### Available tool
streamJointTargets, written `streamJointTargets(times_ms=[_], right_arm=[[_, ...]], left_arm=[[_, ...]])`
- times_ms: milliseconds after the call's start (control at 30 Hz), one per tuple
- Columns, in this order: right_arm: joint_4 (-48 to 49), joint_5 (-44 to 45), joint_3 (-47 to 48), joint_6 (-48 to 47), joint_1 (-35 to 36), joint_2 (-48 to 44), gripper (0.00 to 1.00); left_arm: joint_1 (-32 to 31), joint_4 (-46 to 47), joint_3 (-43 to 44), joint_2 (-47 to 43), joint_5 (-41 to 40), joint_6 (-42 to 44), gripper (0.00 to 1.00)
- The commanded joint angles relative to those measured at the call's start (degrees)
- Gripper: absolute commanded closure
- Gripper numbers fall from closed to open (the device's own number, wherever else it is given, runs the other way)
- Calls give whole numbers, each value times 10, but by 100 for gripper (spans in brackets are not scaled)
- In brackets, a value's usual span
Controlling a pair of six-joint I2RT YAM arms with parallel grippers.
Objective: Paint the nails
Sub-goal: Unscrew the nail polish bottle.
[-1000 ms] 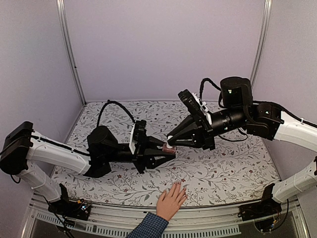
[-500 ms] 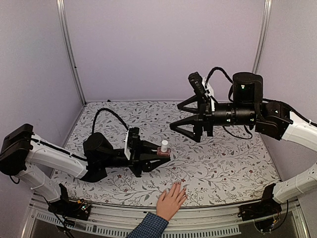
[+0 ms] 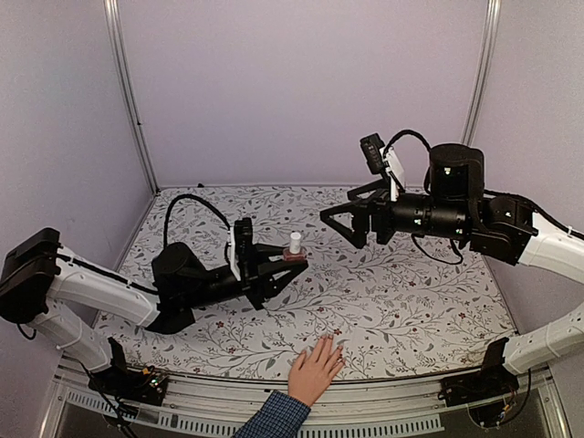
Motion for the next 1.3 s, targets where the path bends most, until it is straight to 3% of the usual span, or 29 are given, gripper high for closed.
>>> streamJointTargets(times_ms=[0,267,367,667,1033,1267], right_arm=[[6,-33,12,23,-3,12,1],[7,-52,19,45,-3,30,3],[10,-55,27,49,-3,44,15],[-13,-57,56,73,-2,96,36],[-14,-60,55,73,1,109,69],[-15,-73,56,70,1,114,78]], left_arm=[[6,-17,31,17,-62,14,100],[4,-18,64,53,-111,-11,100],[2,-9,67,64,-120,-17,100],[-6,-36,90,78,-146,-14,100],[-16,-95,119,87,-187,2,100],[-18,-106,124,89,-183,5,100]])
